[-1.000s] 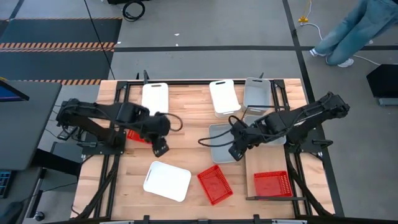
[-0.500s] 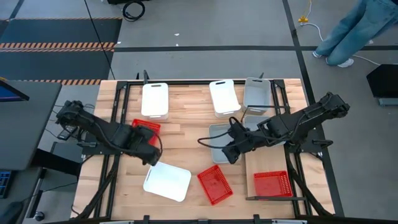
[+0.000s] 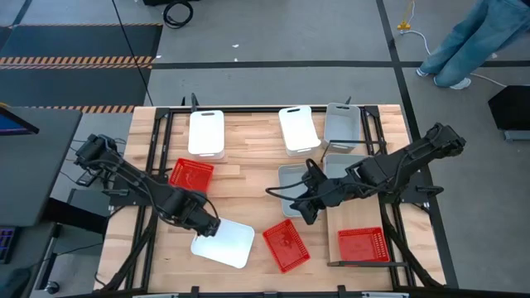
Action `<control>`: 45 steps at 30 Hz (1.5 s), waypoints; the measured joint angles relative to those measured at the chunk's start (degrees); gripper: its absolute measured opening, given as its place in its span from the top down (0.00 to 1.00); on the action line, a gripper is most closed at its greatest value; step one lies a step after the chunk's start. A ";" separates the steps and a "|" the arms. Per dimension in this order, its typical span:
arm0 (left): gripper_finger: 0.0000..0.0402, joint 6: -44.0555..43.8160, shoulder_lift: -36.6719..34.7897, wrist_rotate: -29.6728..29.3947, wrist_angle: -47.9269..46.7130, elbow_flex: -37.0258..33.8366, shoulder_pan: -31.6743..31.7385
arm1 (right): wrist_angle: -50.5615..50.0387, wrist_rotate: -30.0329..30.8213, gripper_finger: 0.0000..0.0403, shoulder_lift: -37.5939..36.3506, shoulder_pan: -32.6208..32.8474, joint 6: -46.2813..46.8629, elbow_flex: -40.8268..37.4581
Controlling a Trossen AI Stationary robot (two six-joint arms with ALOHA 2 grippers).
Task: Stack baskets on shelf by color
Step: Put the bottom white bin on the shelf
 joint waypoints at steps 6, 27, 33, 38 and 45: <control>0.46 0.08 0.00 0.15 3.18 -5.70 -0.27 | -0.36 0.14 0.66 0.00 0.24 0.00 -0.02; 0.96 16.50 -0.94 -8.93 19.34 -14.18 10.46 | 13.58 4.95 0.66 6.46 -2.84 21.91 -2.45; 0.98 28.02 -0.98 -10.42 17.08 -10.76 14.99 | 20.66 3.00 0.66 11.91 -4.51 26.39 -1.92; 0.98 36.46 -1.33 -10.52 15.67 -7.64 17.95 | 19.79 2.49 0.66 14.50 -5.88 28.30 -0.18; 0.97 46.25 -2.62 -12.33 14.03 -5.00 23.75 | 14.62 -2.56 0.66 16.08 -7.25 30.15 1.21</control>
